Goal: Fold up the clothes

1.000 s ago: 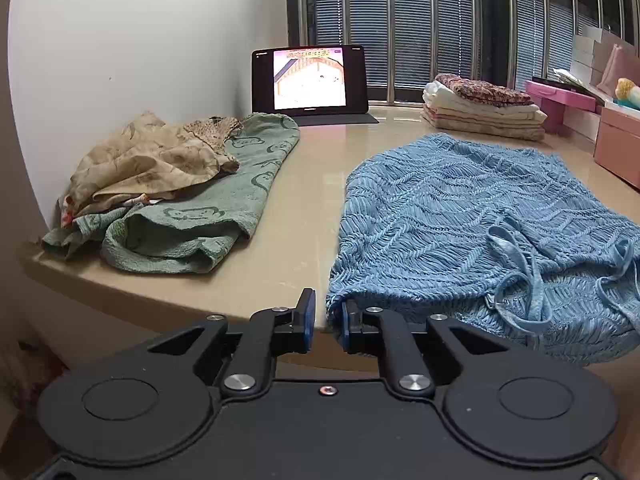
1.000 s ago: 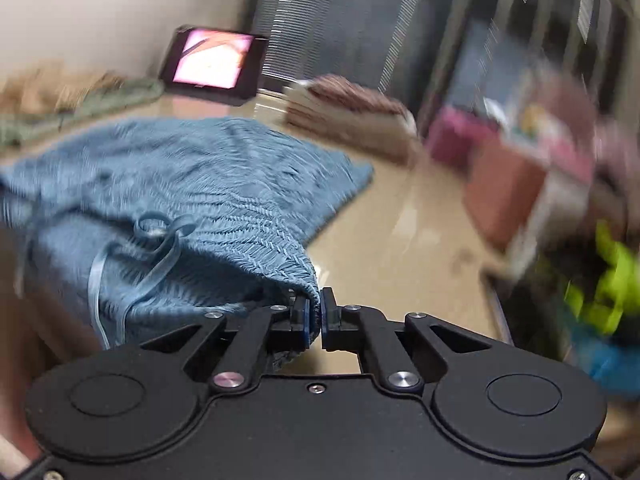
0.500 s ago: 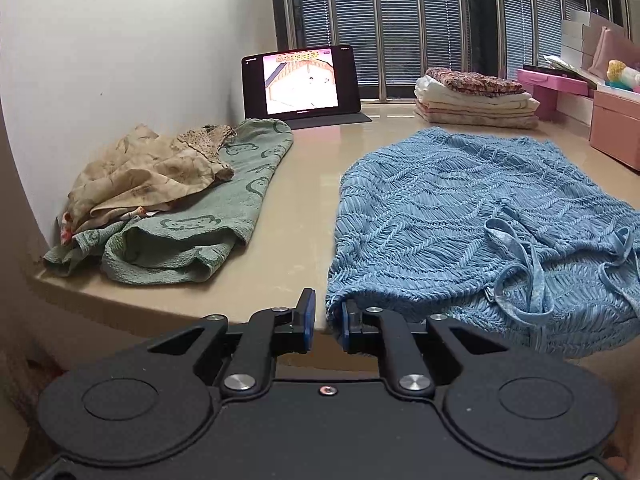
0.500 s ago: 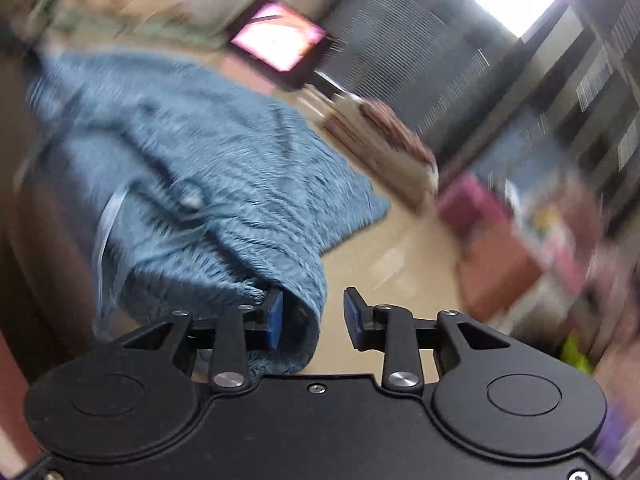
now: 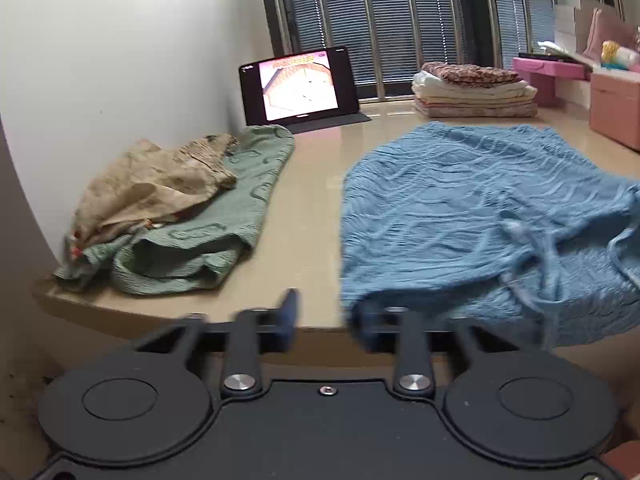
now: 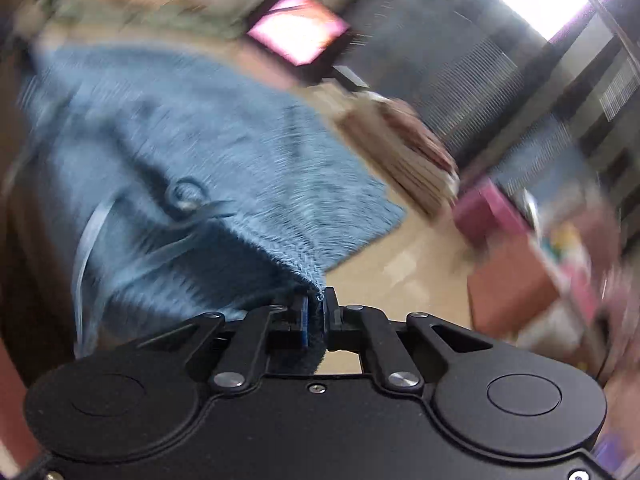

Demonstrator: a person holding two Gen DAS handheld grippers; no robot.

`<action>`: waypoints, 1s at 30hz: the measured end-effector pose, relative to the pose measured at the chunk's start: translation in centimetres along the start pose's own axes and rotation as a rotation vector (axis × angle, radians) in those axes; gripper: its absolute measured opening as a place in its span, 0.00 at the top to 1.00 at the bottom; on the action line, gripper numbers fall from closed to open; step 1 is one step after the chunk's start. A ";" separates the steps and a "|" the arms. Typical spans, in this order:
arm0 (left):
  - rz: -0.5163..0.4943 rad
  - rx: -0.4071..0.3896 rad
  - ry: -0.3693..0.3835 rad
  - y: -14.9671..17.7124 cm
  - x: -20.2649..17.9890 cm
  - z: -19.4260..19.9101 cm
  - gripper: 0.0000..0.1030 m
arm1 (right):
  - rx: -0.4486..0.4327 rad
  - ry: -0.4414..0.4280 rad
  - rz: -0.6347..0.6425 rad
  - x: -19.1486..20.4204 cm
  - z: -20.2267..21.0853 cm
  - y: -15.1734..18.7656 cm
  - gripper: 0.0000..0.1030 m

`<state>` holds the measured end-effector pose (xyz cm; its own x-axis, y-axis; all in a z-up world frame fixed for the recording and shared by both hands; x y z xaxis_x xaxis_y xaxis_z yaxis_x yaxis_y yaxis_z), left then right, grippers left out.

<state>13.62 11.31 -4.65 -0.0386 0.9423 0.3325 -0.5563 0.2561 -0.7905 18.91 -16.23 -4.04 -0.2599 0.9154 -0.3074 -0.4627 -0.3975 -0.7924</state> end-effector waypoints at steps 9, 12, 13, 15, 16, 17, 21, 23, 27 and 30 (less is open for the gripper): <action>0.050 0.014 0.095 0.7 -1.1 1.7 0.40 | -0.044 -0.399 -0.940 -9.2 1.3 3.0 0.95; 0.108 0.014 0.110 1.0 -1.4 2.1 0.40 | -0.042 -0.480 -1.067 -10.1 0.9 3.7 0.94; 0.117 0.013 0.107 1.1 -1.5 2.1 0.40 | -0.043 -0.500 -1.099 -10.4 0.7 3.9 0.94; 0.127 0.016 0.099 1.3 -1.5 1.9 0.40 | -0.048 -0.528 -1.155 -10.6 0.3 4.3 0.94; 0.130 0.016 0.098 1.3 -1.5 1.9 0.41 | -0.050 -0.541 -1.182 -10.6 0.1 4.5 0.94; 0.133 0.017 0.098 1.3 -1.5 1.8 0.42 | -0.050 -0.552 -1.205 -10.8 -0.1 4.7 0.94; 0.112 0.004 0.104 1.2 -1.6 1.7 0.52 | -0.039 -0.562 -1.261 -11.3 -0.7 5.6 0.95; 0.100 -0.002 0.110 1.1 -1.8 1.6 0.58 | -0.036 -0.549 -1.275 -11.4 -0.8 6.0 0.95; 0.049 -0.022 0.107 1.0 -2.4 1.6 0.67 | -0.023 -0.535 -1.270 -11.6 -1.2 6.2 0.95; -0.012 -0.036 0.096 0.8 -3.0 1.6 0.87 | -0.015 -0.509 -1.208 -11.3 -1.0 5.7 0.94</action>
Point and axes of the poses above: each gripper's, at about its wrist camera, not at the fingertips, and z roughly against the way its jaws point, x to its left, y to its underside, the point moved 2 cm from there along -z, roughly the way its jaws point, and after that the axes turned 10 degrees about -z, right-handed, at the moved point
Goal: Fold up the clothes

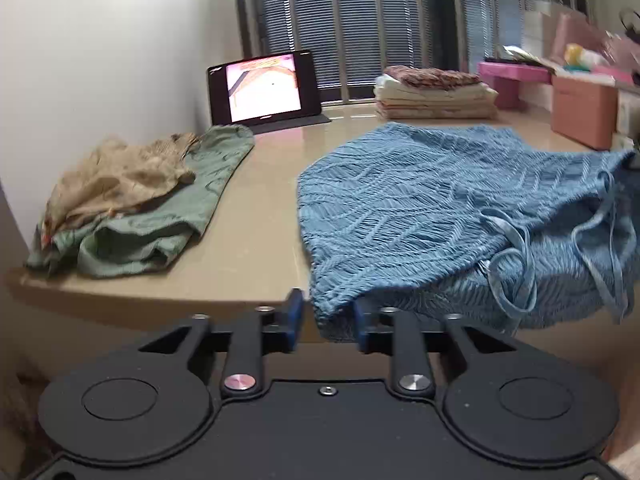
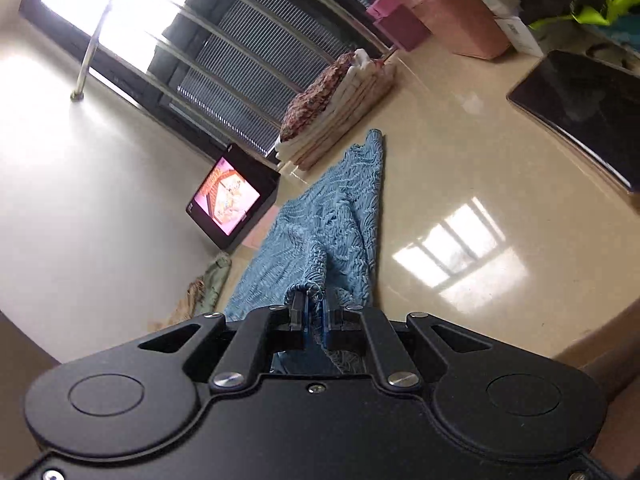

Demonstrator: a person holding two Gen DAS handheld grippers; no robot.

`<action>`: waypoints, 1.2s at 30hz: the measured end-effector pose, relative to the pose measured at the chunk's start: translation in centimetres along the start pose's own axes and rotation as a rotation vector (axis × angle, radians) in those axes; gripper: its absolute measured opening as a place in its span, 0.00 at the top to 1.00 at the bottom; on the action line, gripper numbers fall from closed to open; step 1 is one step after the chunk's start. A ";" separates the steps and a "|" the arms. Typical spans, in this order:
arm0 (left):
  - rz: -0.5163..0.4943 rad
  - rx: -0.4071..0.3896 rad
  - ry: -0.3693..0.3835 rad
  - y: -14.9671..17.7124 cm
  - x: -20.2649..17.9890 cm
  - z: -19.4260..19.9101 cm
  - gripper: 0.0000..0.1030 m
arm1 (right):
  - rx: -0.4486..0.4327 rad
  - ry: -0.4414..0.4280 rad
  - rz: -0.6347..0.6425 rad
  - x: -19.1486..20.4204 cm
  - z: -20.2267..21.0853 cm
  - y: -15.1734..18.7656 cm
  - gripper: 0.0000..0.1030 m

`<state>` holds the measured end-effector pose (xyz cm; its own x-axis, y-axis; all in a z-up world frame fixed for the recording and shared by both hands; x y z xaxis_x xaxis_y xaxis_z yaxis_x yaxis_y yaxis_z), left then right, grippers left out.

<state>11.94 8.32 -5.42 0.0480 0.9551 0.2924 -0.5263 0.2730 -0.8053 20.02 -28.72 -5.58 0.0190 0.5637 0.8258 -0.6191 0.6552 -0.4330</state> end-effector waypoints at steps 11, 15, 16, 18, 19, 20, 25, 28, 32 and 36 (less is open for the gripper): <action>0.024 -0.047 -0.044 -1.1 1.7 0.3 0.93 | -0.019 0.439 0.741 5.1 -1.5 4.1 0.92; 0.035 -0.046 -0.039 -1.2 1.9 0.1 0.93 | 0.022 0.480 0.833 4.9 -2.2 5.7 0.89; 0.038 -0.045 -0.038 -1.2 1.9 0.1 0.93 | 0.018 0.479 0.823 5.0 -2.2 5.7 0.89; 0.045 -0.044 -0.035 -1.2 2.0 0.1 0.93 | 0.021 0.465 0.775 4.8 -1.9 5.3 0.88; 0.053 -0.042 -0.033 -1.1 2.1 0.1 0.93 | 0.024 0.453 0.745 4.6 -1.7 5.1 0.87; 0.066 -0.040 -0.030 -1.1 2.3 0.0 0.93 | 0.026 0.440 0.716 4.4 -1.4 4.9 0.87; 0.133 -0.045 -0.030 -1.1 3.4 0.1 0.93 | -0.010 0.454 0.710 4.2 -0.6 4.8 0.98; 0.132 -0.067 -0.041 -1.9 4.1 0.8 0.93 | -0.065 0.483 0.794 5.5 0.0 4.9 0.98; 0.140 -0.086 -0.035 -3.2 5.2 1.7 0.93 | -0.091 0.495 0.879 7.8 0.9 4.2 0.98; 0.209 -0.055 0.037 -3.4 6.5 1.9 0.93 | -0.026 0.487 0.825 8.1 1.6 3.0 0.98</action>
Point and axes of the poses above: each gripper's, at about its wrist camera, not at the fingertips, and z roughly against the way its jaws point, x to its left, y to its underside, the point moved 2 cm from there along -z, roughly the way its jaws point, and after that the axes turned 10 degrees about -z, right-handed, at the moved point
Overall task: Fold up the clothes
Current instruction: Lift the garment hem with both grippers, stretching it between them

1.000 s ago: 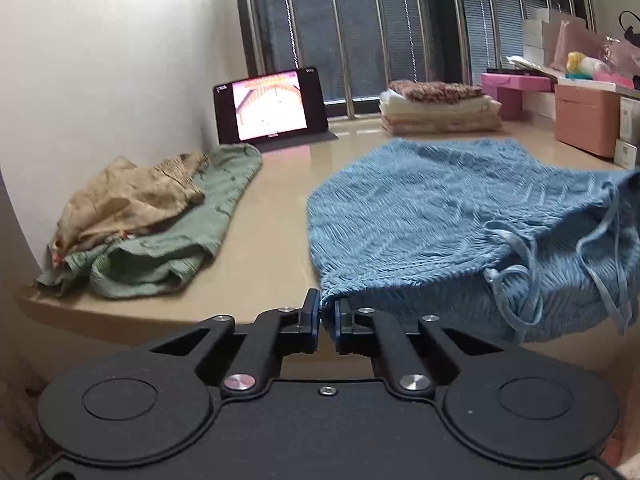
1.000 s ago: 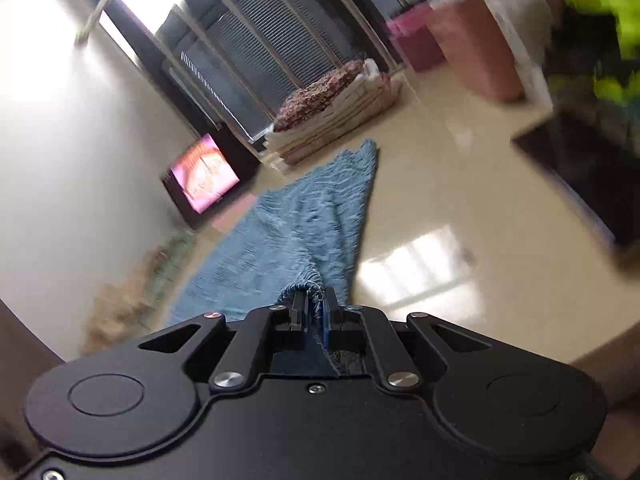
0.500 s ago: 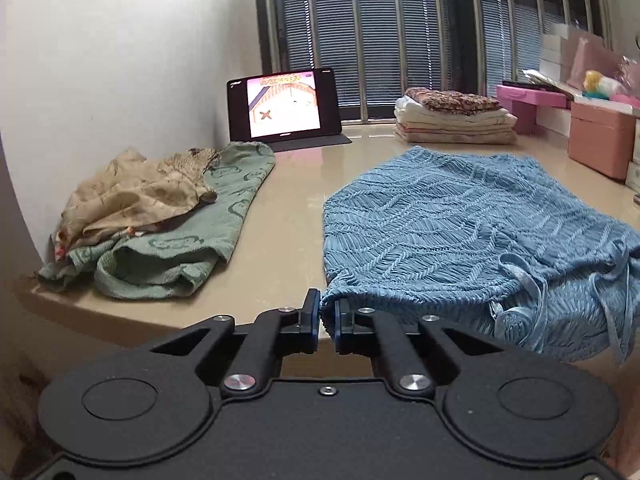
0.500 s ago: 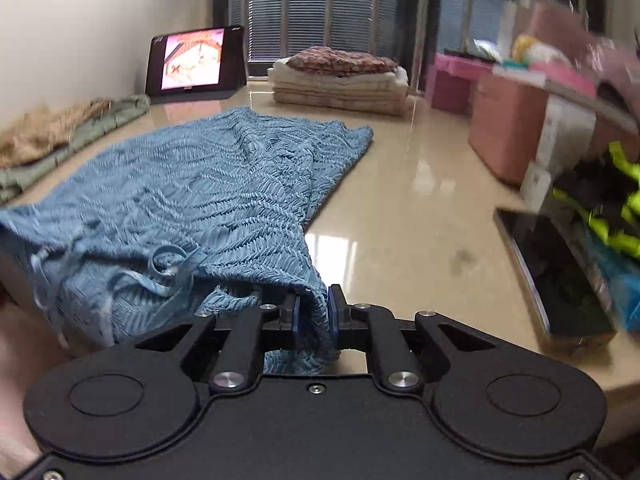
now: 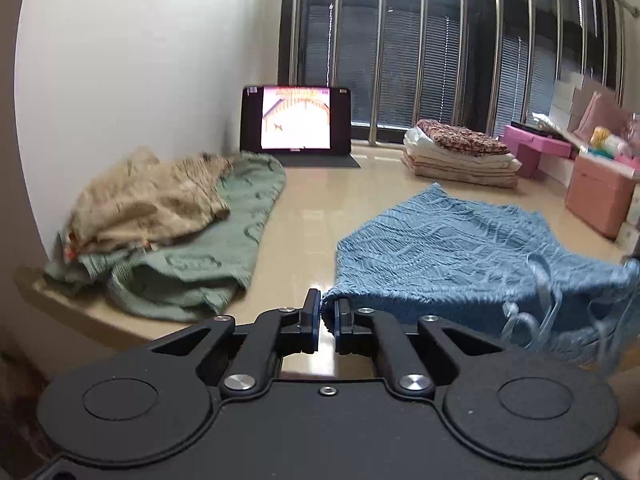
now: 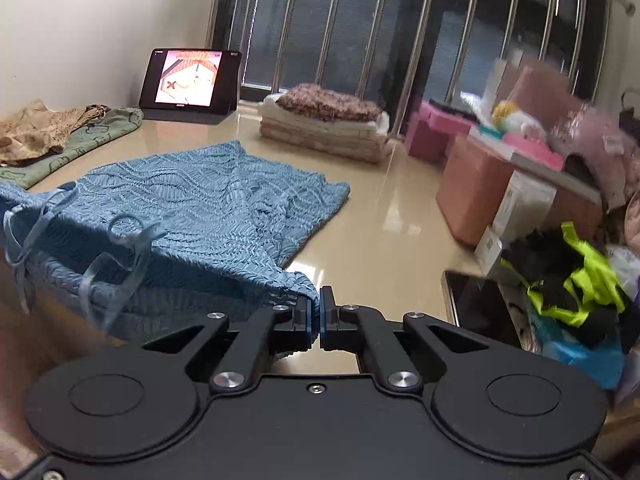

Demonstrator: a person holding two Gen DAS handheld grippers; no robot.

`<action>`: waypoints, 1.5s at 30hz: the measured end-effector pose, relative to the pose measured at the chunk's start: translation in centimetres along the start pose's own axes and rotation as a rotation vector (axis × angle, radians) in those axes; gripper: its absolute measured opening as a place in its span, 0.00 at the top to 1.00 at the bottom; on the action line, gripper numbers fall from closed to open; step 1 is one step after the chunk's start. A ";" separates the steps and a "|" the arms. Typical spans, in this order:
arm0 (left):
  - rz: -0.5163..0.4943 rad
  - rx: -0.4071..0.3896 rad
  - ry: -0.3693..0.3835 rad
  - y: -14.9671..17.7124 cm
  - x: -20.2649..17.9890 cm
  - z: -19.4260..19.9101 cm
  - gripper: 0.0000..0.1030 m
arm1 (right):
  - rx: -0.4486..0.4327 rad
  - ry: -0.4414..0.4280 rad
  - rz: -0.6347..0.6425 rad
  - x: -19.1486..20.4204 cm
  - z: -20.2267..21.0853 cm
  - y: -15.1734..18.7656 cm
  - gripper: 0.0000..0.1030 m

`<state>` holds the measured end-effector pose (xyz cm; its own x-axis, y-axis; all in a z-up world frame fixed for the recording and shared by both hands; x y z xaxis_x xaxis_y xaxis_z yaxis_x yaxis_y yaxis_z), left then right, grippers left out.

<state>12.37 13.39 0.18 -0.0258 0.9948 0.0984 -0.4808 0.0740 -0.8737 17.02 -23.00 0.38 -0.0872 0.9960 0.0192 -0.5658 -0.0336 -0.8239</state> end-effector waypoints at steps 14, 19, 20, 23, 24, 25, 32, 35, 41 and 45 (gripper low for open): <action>-0.045 0.070 -0.021 1.6 -0.6 0.8 0.93 | 0.076 -0.036 -0.037 -1.2 0.7 1.4 0.97; -0.001 0.107 0.054 0.3 1.0 3.1 0.93 | 0.082 -0.109 -0.078 -2.0 3.6 -0.2 0.97; -0.018 0.097 0.057 -0.3 1.1 3.6 0.93 | 0.076 -0.124 -0.083 -2.1 4.4 -0.7 0.97; -0.060 0.063 0.093 -2.6 1.6 3.8 0.93 | 0.038 -0.153 -0.090 -2.5 5.9 -2.8 0.97; -0.076 0.052 0.122 -3.7 1.9 2.9 0.93 | 0.028 -0.159 -0.082 -2.6 5.7 -3.6 0.97; -0.109 0.053 0.146 -5.3 2.1 1.3 0.93 | 0.031 -0.161 -0.056 -2.7 4.6 -4.6 0.97; -0.336 0.050 -0.082 -23.6 0.5 -12.7 0.94 | 0.046 -0.098 0.042 -1.7 -6.3 -21.2 0.98; -0.319 -0.032 -0.145 -33.4 -0.9 -13.4 0.94 | -0.035 -0.034 0.000 -1.4 -7.1 -31.6 0.98; -0.343 -0.123 -0.163 -45.9 -1.3 -9.4 0.94 | -0.189 0.114 0.069 -1.1 -1.6 -44.7 0.98; -0.390 -0.152 -0.202 -48.7 -2.1 -6.9 0.94 | -0.271 0.164 0.080 -1.1 1.4 -47.7 0.98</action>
Point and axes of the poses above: each gripper's, at about its wrist camera, not at the fingertips, and z roughly against the way its jaws point, x to its left, y to its underside, the point moved 2 cm from there along -z, roughly the way its jaws point, and after that the axes turned 10 degrees about -z, right-handed, at the moved point
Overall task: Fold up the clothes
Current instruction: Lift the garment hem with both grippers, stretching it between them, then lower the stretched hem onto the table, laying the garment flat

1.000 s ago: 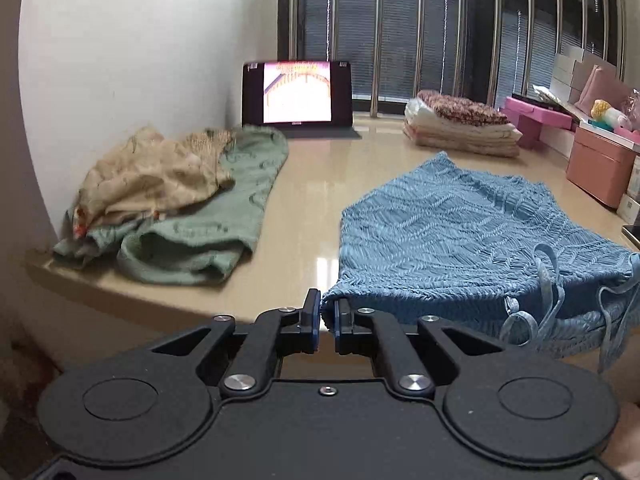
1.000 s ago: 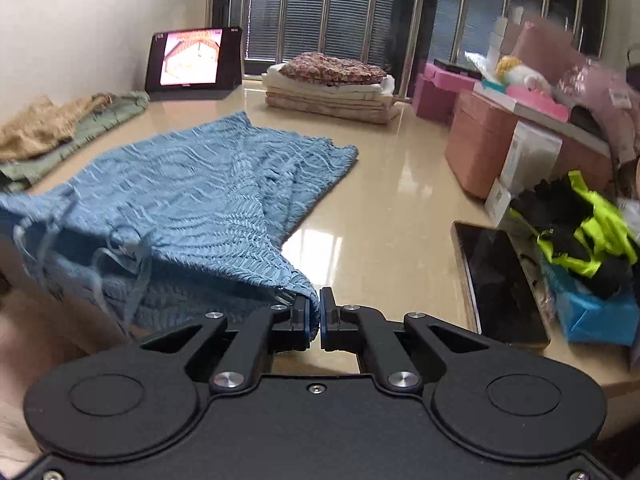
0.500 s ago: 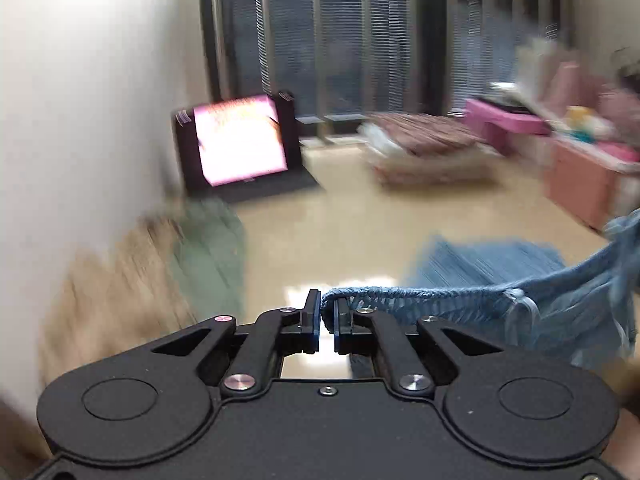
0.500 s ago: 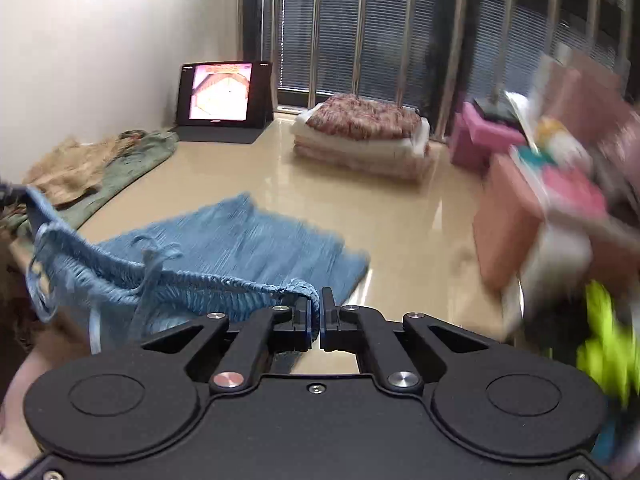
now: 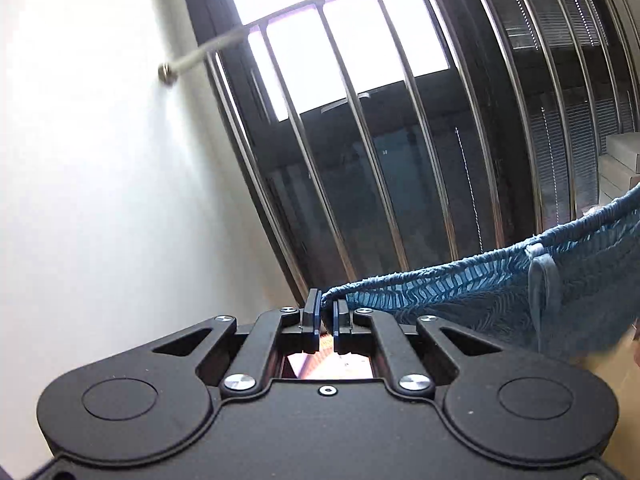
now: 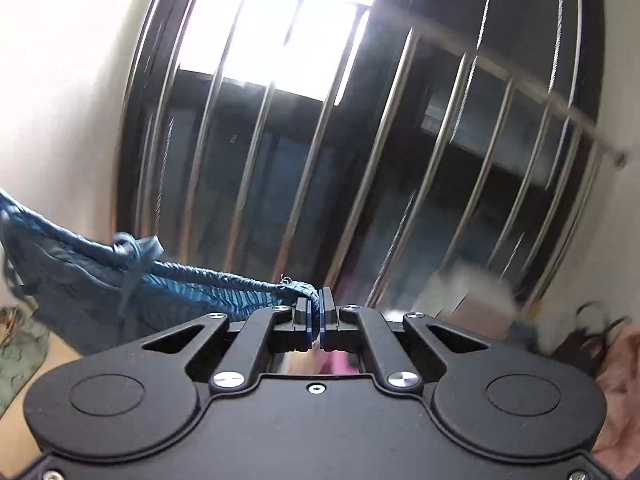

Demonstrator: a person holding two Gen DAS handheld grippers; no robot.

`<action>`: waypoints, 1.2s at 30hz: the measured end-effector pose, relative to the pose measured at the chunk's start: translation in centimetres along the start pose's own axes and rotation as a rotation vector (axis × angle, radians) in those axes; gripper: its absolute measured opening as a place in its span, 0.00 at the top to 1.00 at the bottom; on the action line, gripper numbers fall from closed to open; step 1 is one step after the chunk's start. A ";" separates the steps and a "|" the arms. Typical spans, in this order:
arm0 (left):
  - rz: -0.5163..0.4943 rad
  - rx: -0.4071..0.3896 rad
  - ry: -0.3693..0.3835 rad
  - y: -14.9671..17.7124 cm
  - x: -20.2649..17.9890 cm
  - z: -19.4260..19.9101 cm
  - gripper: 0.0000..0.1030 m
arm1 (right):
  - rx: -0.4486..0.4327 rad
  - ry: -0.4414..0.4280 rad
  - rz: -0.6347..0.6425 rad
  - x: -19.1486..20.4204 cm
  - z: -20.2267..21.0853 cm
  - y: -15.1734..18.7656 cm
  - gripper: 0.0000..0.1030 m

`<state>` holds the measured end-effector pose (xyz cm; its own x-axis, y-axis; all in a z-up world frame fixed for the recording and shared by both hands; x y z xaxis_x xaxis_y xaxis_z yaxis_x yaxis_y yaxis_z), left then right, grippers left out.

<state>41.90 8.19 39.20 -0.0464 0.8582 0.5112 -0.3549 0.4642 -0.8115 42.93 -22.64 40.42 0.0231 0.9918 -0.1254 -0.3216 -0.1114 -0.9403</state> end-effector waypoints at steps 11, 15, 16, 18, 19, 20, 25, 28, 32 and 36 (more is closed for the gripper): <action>-0.034 0.002 -0.019 1.0 -1.0 3.8 0.94 | -0.012 0.007 0.028 -0.2 2.8 1.3 0.98; -0.045 0.002 -0.027 1.1 -0.8 4.6 0.94 | -0.011 0.006 0.048 0.0 3.7 1.3 0.98; -0.044 0.003 -0.028 1.0 -0.8 4.6 0.94 | -0.008 0.007 0.053 0.1 3.7 1.4 0.98; -0.044 0.009 -0.027 1.1 -0.8 4.4 0.94 | -0.002 0.010 0.062 0.4 3.6 1.6 0.98; -0.045 0.013 -0.025 1.2 -0.9 4.2 0.94 | 0.002 0.012 0.067 0.5 3.5 1.7 0.98; -0.045 0.018 -0.025 1.3 -1.0 3.9 0.94 | 0.008 0.014 0.071 0.7 3.2 1.8 0.98; -0.039 0.046 -0.015 1.7 -1.7 1.5 0.94 | 0.045 0.026 0.084 1.3 1.0 2.7 0.98; -0.037 0.070 -0.008 1.6 -2.1 -0.6 0.94 | 0.069 0.033 0.067 1.6 -1.0 3.1 0.98; -0.028 0.078 -0.013 1.1 -2.2 -2.9 0.94 | 0.088 0.040 0.041 1.9 -3.6 2.5 0.98; 0.009 0.040 -0.033 -0.4 -1.0 -4.0 0.94 | 0.054 0.048 0.007 1.8 -4.9 0.4 0.98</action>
<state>45.86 8.05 37.90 -0.0806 0.8544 0.5133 -0.3910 0.4466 -0.8048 47.51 -21.25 38.24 0.0653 0.9868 -0.1482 -0.3721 -0.1137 -0.9212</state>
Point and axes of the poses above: each gripper's, at about its wrist camera, not at the fingertips, and z roughly against the way its jaws point, x to its left, y to its underside, the point moved 2 cm from there along -z, roughly the way its jaws point, and after that the axes turned 10 degrees about -z, right-handed, at the moved point
